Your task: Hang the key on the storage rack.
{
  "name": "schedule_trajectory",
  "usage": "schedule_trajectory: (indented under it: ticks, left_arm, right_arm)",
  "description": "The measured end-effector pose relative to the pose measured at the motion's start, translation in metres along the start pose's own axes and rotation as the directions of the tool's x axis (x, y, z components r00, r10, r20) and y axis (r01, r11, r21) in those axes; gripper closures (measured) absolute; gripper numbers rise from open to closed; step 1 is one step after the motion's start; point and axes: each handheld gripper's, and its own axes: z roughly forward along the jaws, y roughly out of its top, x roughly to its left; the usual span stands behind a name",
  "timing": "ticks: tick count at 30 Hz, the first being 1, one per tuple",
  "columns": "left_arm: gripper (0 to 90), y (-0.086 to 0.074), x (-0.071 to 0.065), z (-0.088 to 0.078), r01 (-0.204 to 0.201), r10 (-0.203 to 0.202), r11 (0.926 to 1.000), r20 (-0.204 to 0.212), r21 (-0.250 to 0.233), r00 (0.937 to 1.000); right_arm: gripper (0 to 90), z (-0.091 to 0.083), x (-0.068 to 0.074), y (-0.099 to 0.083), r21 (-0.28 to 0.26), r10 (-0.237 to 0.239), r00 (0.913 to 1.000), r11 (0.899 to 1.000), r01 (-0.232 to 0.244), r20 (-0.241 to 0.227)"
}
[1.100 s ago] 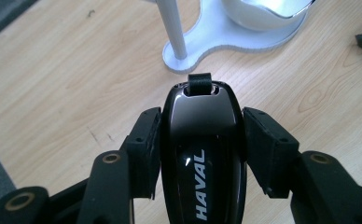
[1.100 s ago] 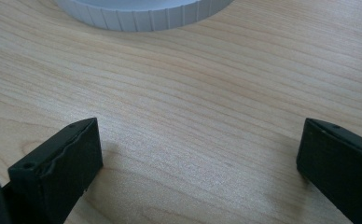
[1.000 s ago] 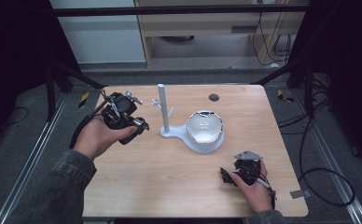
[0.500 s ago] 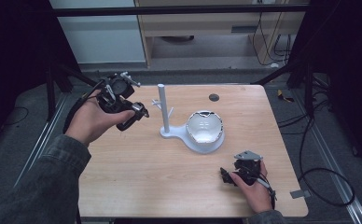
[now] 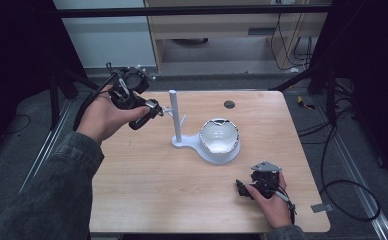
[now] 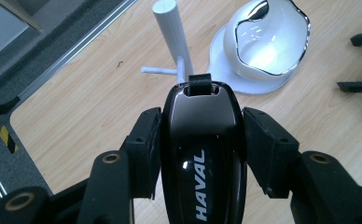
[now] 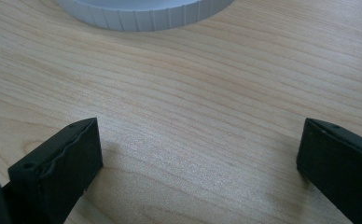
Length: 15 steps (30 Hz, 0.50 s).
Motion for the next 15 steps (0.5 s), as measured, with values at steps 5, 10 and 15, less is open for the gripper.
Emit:
schedule_trajectory:
  ticks: [5,10,15]
  left_arm:
    - [48.9,0.006,0.008,0.012,0.023,-0.023,0.9996,-0.011,0.014,0.9997]
    - [49.0,0.018,0.013,0.019,0.023,-0.022,0.9996,-0.026,0.019,0.9994]
    - [48.9,0.023,0.01,0.025,0.014,-0.013,0.9996,-0.026,0.024,0.9996]
  right_arm:
    - [0.5,0.0,0.0,0.0,-0.001,0.0,1.0,1.0,0.0,-0.001]
    - [0.5,0.0,0.0,0.0,-0.002,-0.005,1.0,1.0,0.005,-0.001]
    - [0.5,0.0,0.0,0.0,-0.002,-0.003,1.0,1.0,0.003,-0.003]
